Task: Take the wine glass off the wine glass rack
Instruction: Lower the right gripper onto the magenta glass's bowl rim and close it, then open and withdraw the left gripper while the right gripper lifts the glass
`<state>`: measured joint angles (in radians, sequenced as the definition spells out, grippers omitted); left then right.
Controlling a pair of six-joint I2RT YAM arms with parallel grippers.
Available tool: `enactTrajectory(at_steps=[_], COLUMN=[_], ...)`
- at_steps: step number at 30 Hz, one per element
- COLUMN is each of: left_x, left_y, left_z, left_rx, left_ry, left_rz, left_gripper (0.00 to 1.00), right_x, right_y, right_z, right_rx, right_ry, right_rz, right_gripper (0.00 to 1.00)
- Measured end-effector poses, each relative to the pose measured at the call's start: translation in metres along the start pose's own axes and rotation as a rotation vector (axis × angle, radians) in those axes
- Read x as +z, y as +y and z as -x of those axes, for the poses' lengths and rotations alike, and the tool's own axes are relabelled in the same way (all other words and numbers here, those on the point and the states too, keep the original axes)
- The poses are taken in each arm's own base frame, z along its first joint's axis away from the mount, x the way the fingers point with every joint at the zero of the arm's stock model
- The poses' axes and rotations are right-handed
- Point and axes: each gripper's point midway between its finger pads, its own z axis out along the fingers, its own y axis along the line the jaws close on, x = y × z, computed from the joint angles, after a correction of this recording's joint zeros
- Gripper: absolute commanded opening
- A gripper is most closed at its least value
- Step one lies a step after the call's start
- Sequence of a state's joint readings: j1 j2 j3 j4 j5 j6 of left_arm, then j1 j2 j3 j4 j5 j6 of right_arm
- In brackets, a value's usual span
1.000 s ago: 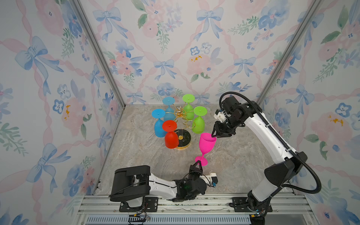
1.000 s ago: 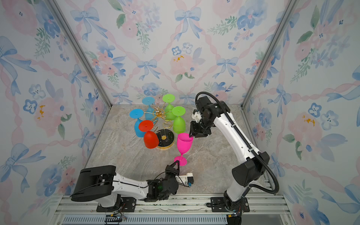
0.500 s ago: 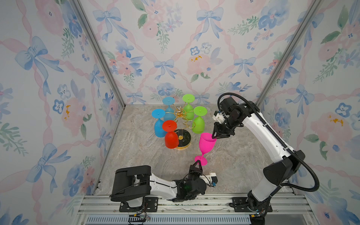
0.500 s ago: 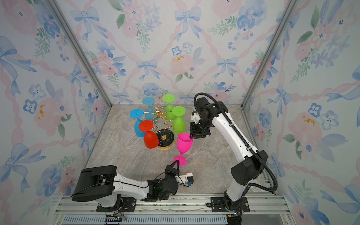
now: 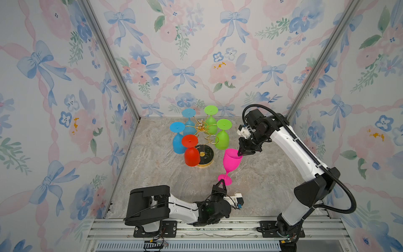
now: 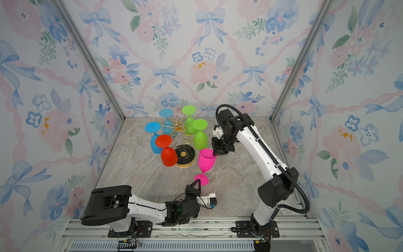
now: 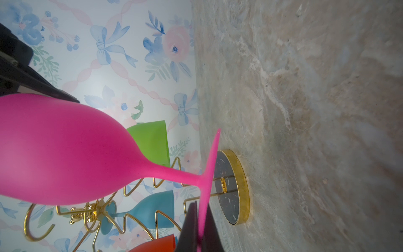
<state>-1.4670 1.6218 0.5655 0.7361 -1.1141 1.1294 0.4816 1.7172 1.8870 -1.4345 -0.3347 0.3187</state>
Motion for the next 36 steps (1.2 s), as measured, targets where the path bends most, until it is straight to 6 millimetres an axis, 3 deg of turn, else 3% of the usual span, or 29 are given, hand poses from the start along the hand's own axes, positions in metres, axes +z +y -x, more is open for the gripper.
enactTrajectory(at_steps=[15, 22, 36], left_x=[-0.003, -0.006, -0.031], left_y=[0.0, -0.001, 0.052], left_z=[0.001, 0.005, 0.013], left_rx=[0.006, -0.027, -0.382], left_ry=[0.0, -0.036, -0.229], left_rz=[0.005, -0.006, -0.037], left_gripper=[0.27, 0.54, 0.79], right_x=[0.0, -0.007, -0.041], right_y=[-0.005, -0.005, -0.029], right_z=[-0.003, -0.001, 0.008], right_rx=[-0.001, 0.007, 0.018], right_ry=[0.007, -0.025, -0.2], right_rz=[-0.026, -0.034, -0.134], right_gripper=[0.0, 0.0, 0.0])
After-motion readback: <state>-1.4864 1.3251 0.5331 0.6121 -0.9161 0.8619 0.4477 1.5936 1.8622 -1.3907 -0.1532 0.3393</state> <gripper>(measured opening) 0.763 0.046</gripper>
